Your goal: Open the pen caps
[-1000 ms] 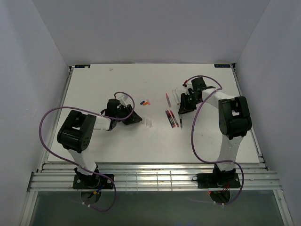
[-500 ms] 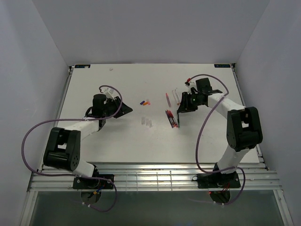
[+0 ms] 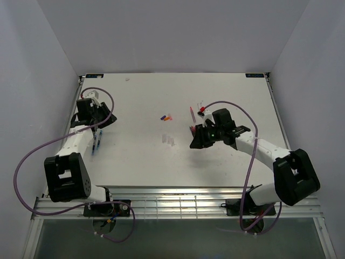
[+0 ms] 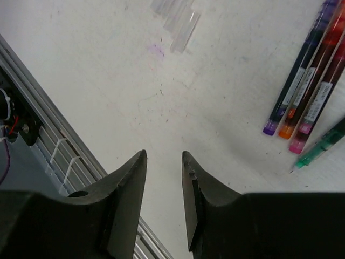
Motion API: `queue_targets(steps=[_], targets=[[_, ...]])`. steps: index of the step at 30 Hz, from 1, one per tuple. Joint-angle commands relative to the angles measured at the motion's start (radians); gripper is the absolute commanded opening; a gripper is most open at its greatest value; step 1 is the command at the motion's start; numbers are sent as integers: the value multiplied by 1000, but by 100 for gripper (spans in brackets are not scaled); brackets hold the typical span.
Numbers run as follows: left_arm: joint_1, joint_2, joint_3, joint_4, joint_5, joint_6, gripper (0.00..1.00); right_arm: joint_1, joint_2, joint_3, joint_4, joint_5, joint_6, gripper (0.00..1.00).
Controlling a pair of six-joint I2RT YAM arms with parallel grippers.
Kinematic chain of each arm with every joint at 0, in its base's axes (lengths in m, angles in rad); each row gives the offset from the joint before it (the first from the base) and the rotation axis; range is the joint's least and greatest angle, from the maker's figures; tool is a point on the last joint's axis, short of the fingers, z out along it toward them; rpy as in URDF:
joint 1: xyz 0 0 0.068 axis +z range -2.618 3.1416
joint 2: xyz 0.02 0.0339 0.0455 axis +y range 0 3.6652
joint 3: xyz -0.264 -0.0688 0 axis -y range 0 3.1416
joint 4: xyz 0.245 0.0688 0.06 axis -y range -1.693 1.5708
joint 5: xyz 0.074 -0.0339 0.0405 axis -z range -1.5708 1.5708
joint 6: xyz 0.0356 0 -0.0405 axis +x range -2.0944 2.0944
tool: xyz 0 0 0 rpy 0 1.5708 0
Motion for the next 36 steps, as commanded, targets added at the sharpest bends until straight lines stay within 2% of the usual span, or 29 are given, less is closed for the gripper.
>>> queue_targets(steps=[1, 7, 13, 24, 36], targets=[[30, 3, 80, -139, -109, 161, 47, 12, -45, -57, 74, -30, 5, 39], [83, 75, 98, -174, -185, 266, 47, 12, -113, -104, 45, 35, -62, 39], [98, 145, 120, -170, -221, 290, 48, 12, -153, -153, 107, -35, -45, 40], [104, 221, 118, -142, -316, 291, 49, 11, -171, -192, 133, -21, -47, 41], [135, 273, 109, -113, -294, 284, 49, 12, -180, -207, 150, -23, -44, 41]])
